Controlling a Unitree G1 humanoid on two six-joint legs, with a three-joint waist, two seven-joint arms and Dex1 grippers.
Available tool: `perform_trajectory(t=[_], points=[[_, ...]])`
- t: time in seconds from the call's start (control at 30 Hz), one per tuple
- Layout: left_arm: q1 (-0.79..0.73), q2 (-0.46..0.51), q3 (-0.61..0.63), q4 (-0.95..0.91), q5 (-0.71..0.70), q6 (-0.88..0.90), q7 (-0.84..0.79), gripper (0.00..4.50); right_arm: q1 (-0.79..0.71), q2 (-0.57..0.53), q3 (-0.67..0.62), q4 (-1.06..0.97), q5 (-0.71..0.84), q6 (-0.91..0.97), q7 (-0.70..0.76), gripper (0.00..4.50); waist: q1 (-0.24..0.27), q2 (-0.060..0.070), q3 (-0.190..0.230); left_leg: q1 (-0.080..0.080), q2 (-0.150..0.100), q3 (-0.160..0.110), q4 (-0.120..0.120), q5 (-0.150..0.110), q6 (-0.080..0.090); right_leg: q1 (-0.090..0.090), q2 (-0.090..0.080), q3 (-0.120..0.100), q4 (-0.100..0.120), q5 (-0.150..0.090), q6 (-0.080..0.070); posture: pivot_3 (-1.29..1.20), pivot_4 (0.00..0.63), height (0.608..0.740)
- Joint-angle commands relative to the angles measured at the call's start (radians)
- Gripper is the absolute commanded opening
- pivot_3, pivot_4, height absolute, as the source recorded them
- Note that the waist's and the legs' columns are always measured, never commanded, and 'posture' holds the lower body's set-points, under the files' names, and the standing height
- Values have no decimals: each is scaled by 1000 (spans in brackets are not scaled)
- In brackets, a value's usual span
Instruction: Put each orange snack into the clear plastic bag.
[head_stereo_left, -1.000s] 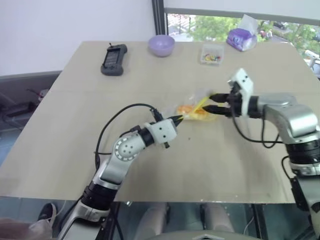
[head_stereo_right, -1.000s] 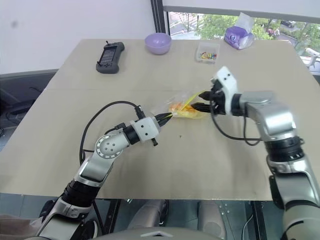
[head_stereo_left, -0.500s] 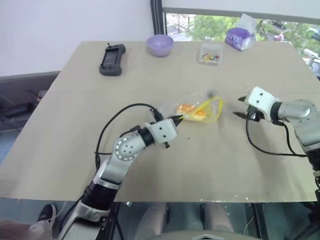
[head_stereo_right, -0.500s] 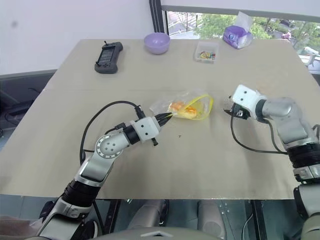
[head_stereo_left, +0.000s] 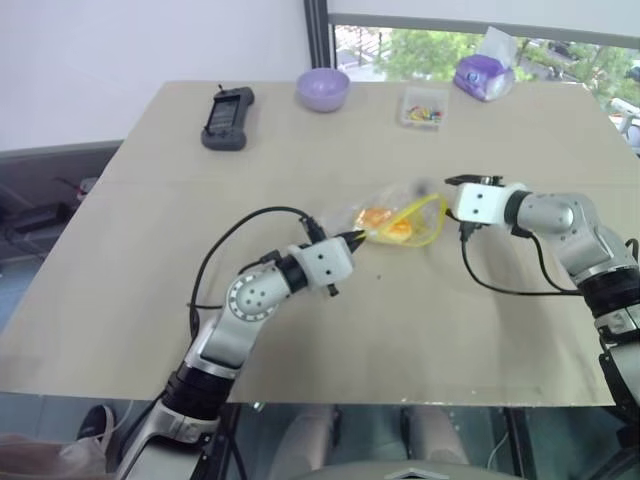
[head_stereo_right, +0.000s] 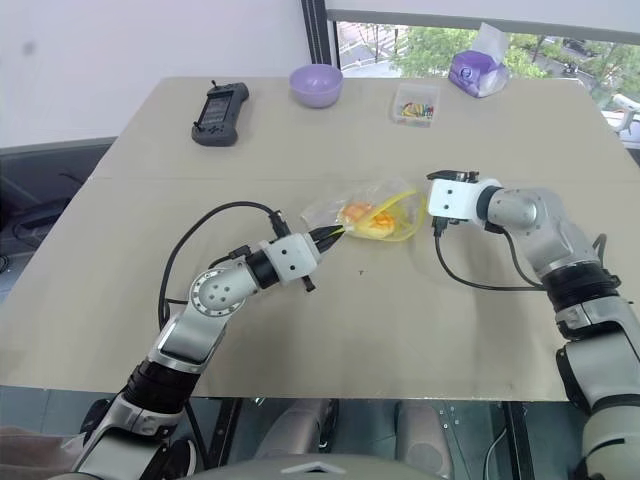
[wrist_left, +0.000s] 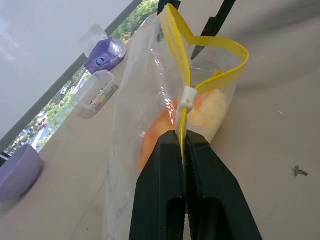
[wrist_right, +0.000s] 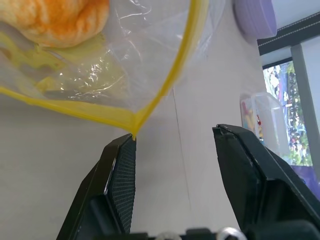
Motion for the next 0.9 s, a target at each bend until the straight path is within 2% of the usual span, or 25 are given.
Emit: perform_trajectory(t=[0.03,0.47,0.57,0.63,0.7,0.73,0.9], points=[[-5,2,19,-19,-14,-1,7,0,4,-23,-19,-52,-2,-19,23,2648,0,0,0,0,0,0,0,0,0,0,0,0,0,0,0,0,150,740],[-6,1,24,-9,-13,-1,9,0,23,-7,-27,-122,13,-26,55,2648,-2,0,0,0,0,0,0,0,0,0,0,0,0,0,0,0,150,740],[-5,1,24,-10,-13,0,9,0,21,-2,-27,-123,14,-33,56,1964,-2,0,0,0,0,0,0,0,0,0,0,0,0,0,0,0,150,740],[-4,2,25,-11,-12,1,10,0,24,-6,-25,-122,12,-41,61,1197,-2,0,0,0,0,0,0,0,0,0,0,0,0,0,0,0,150,740],[-3,2,25,-10,-11,1,11,0,27,-9,-25,-118,11,-46,65,204,-2,0,0,0,0,0,0,0,0,0,0,0,0,0,0,0,150,740],[-3,2,26,-9,-11,0,12,0,27,-9,-26,-117,10,-47,66,41,-2,0,0,0,0,0,0,0,0,0,0,0,0,0,0,0,150,740],[-2,3,26,-8,-11,-1,12,0,32,-16,-31,-125,11,-45,74,41,-2,0,0,0,0,0,0,0,0,0,0,0,0,0,0,0,150,740]])
